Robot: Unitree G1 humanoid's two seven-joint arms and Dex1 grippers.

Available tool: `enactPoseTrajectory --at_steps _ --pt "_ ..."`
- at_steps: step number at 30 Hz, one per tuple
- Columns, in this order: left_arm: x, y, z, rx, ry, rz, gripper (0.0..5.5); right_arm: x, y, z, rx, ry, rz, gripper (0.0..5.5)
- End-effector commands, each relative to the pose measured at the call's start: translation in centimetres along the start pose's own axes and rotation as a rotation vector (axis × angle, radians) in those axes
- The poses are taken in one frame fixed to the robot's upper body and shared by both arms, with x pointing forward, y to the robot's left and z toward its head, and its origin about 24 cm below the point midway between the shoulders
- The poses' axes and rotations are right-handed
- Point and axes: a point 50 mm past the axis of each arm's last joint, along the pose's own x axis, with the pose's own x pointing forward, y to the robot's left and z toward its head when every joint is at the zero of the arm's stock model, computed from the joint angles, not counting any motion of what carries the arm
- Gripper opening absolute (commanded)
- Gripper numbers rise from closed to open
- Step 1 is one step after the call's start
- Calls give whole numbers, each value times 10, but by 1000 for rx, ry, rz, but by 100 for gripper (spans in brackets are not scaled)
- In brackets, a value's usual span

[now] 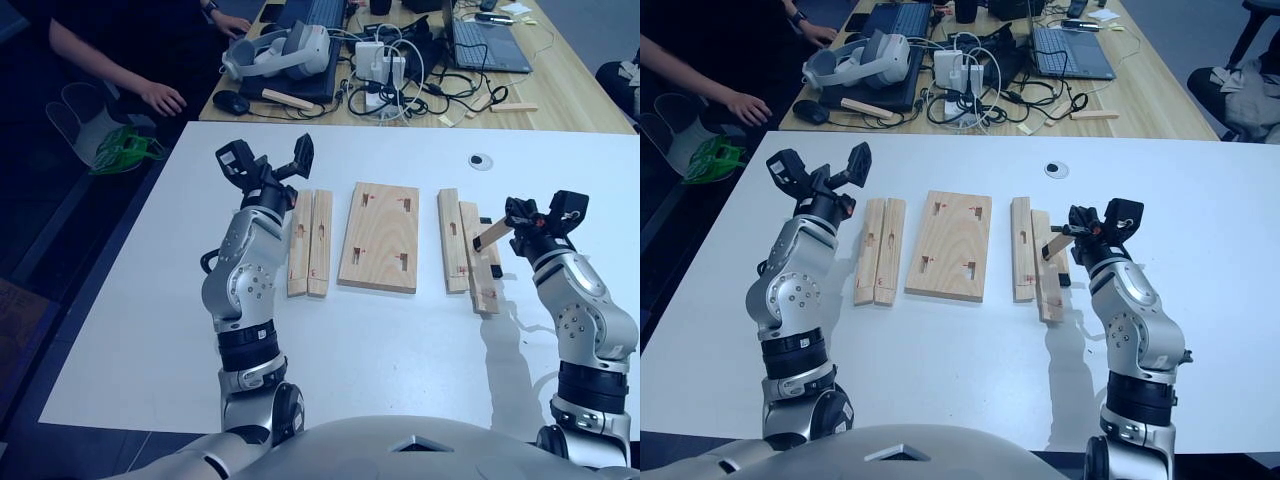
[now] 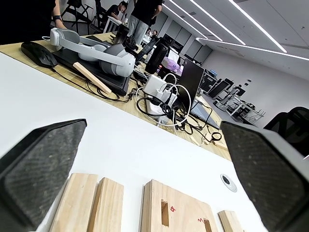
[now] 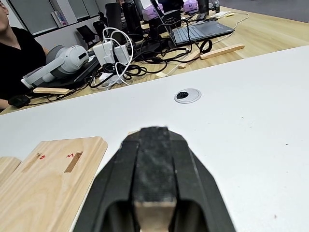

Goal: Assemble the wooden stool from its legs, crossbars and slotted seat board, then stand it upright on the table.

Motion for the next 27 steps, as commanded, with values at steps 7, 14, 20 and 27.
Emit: enactPoseTrajectory --at_steps 7,14,20,27 --pt "1 -1 1 7 21 6 512 8 -17 -25 -93 185 -42 38" --pt "5 -6 -1 -13 17 -9 512 32 -23 -23 -165 146 -15 38" --pt "6 -8 0 -20 14 -14 512 43 -15 -24 -218 151 48 38" --pt "7 -6 -1 -35 23 -11 512 39 -1 8 -197 -17 121 106"
